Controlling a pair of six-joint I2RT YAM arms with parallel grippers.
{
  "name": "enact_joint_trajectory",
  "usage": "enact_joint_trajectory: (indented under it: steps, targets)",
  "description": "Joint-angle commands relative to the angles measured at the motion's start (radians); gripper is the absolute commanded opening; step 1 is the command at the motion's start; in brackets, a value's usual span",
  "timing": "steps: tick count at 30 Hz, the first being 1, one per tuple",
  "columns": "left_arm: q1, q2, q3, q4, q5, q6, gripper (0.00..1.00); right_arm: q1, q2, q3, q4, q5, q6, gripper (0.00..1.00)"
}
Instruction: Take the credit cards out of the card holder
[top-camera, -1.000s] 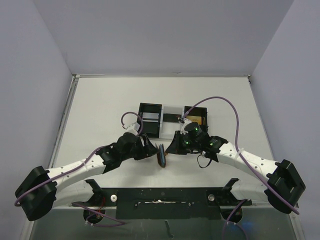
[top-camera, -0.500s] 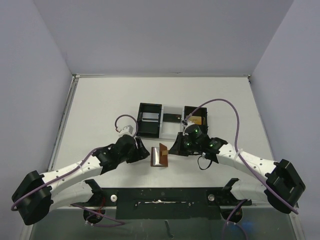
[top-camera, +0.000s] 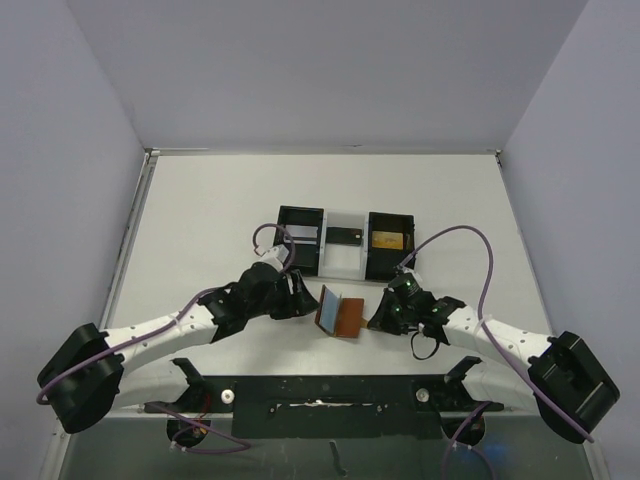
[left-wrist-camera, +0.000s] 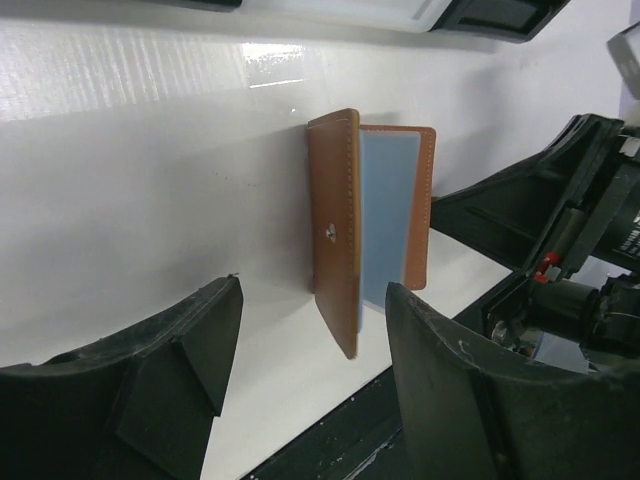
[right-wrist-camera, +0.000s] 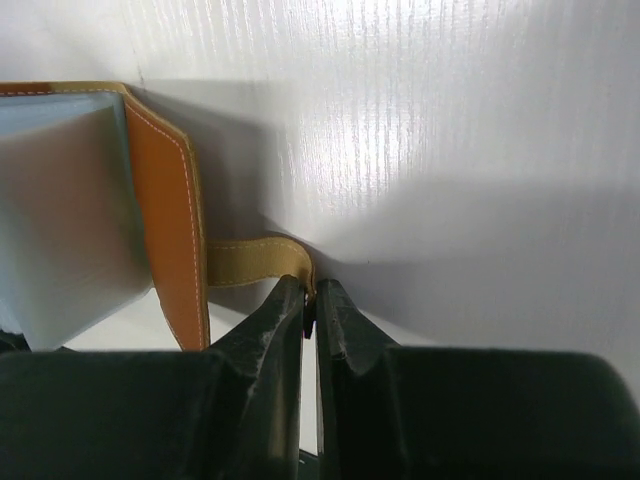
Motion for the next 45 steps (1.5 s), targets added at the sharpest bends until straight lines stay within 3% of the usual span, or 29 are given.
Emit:
enact_joint_trajectory:
  steps: [1,9,13,45]
  targets:
    - [0.002,0.078,0.085,0.098,0.062,0.056,0.58,-0.014,0.03,0.035,0.058,0.014,-0.039,0.06]
    - [-0.001,0.02,0.115,-0.017,-0.079,0.042,0.58,-0.011,0.09,0.073,0.064,-0.006,-0.056,0.06]
    - [0.0,-0.019,0.083,0.002,-0.09,0.047,0.58,-0.01,0.076,0.071,0.073,-0.012,-0.057,0.06]
    - [-0.015,0.35,0.089,0.406,0.312,-0.005,0.51,-0.007,0.077,0.07,0.061,-0.014,-0.039,0.08]
